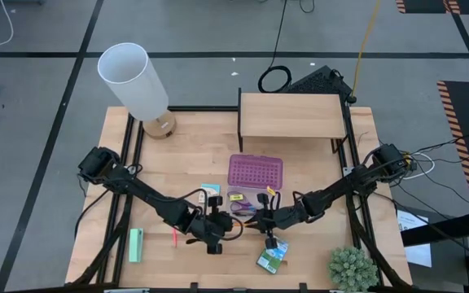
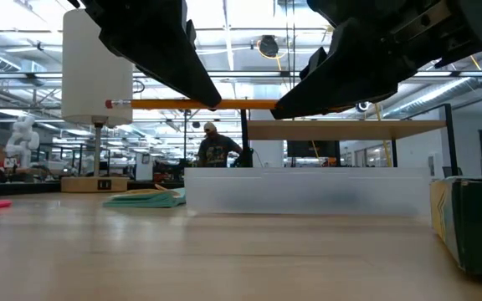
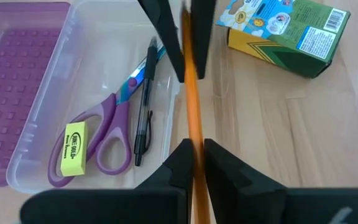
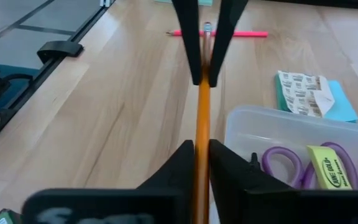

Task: Pack school essentials
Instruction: Put the orange pencil into the purple supply box

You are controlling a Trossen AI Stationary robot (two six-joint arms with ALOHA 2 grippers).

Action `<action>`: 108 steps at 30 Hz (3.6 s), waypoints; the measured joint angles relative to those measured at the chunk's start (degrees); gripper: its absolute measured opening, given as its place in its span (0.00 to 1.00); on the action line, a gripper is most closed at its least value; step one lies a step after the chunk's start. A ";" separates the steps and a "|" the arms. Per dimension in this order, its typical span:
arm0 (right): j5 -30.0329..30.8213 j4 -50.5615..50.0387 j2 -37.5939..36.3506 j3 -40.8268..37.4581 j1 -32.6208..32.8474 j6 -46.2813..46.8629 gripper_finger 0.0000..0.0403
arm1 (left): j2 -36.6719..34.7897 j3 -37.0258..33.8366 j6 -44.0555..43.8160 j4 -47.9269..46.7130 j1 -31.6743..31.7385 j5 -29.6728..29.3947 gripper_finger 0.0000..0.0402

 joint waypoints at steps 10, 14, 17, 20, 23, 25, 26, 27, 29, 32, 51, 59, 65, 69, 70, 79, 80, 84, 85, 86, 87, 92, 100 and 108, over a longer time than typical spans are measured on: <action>-0.50 0.02 0.00 0.00 -0.59 0.35 0.06 | 0.00 0.00 -1.83 0.21 0.39 0.47 0.18; -0.73 -0.63 -0.60 0.00 -0.59 0.37 0.05 | -0.03 0.00 -3.15 0.19 0.75 1.24 0.31; -0.81 -3.72 -2.14 0.00 -0.55 0.50 0.04 | -1.02 -0.07 -4.07 -0.61 0.75 1.30 0.40; -0.81 -9.34 -4.30 0.00 -0.52 2.50 0.05 | -2.56 0.00 -3.89 -0.96 0.66 1.05 0.44; -0.66 -14.89 -6.73 0.00 -0.51 5.20 0.05 | -5.09 -0.07 -3.85 -2.62 0.24 -1.03 0.45; -0.57 -18.27 -8.48 -0.11 -0.20 6.75 0.05 | -7.00 -0.19 -3.86 -4.51 -0.28 -2.89 0.45; -0.25 -19.45 -9.31 -0.09 -0.05 7.37 0.05 | -7.94 -0.60 -3.81 -5.31 -0.61 -3.81 0.44; 0.69 -20.84 -10.20 -0.07 0.25 7.99 0.05 | -8.66 -1.10 -3.65 -5.57 -0.79 -4.71 0.44; 2.56 -24.42 -11.95 -0.09 0.84 8.87 0.05 | -9.60 -2.23 -4.08 -5.88 -0.96 -6.23 0.42; 5.38 -29.11 -14.81 -0.09 1.62 10.51 0.05 | -10.59 -4.50 -6.08 -6.58 -1.27 -8.74 0.40; 9.31 -39.25 -21.38 -4.44 -1.72 16.69 0.05 | -10.47 -14.10 -15.08 2.09 -3.50 -8.62 0.34; 8.24 -34.28 -18.34 -6.58 -5.80 17.31 0.06 | -10.47 -14.14 -13.69 4.33 -3.82 -8.57 0.34; 8.06 -33.42 -15.89 -6.62 -6.67 16.48 0.06 | -10.47 -14.14 -12.66 4.63 -3.84 -8.57 0.34; 8.06 -32.20 -14.69 -6.62 -7.34 16.02 0.07 | -10.47 -14.14 -12.25 4.68 -3.82 -8.57 0.34; 8.09 -31.56 -14.42 -6.62 -7.44 15.69 0.08 | -10.47 -14.14 -12.24 4.68 -3.84 -8.57 0.34; 8.17 -29.33 -14.15 -6.62 -7.67 14.91 0.21 | -10.47 -14.14 -12.52 4.77 -3.84 -8.57 0.34; 8.17 -29.26 -14.15 -6.62 -7.67 15.13 0.23 | -10.47 -14.14 -12.68 4.76 -3.84 -8.57 0.34; 8.18 -28.21 -14.16 -6.61 -7.67 15.41 0.30 | -10.47 -14.14 -13.54 4.79 -3.84 -8.55 0.34; 8.09 -28.26 -14.31 -6.60 -7.67 15.41 0.32 | -10.47 -14.14 -13.55 4.79 -3.84 -8.55 0.34; 7.43 -28.62 -14.63 -6.60 -7.67 15.39 0.32 | -10.47 -14.14 -13.55 4.80 -3.84 -8.55 0.34; 5.95 -28.92 -15.04 -6.60 -7.67 15.34 0.33 | -10.47 -14.14 -13.57 4.79 -3.84 -8.55 0.34; -1.10 -34.94 -20.41 -6.58 -7.61 18.43 0.31 | -10.47 -14.14 -13.57 4.96 -3.84 -7.67 0.34; 0.34 -48.96 -27.00 -6.56 -3.20 26.90 0.16 | -10.45 -14.14 -11.54 7.90 -3.84 -7.61 0.34; 0.80 -49.18 -23.37 -6.58 -2.81 26.49 0.01 | -10.45 -14.14 -11.46 8.63 -3.84 -7.61 0.34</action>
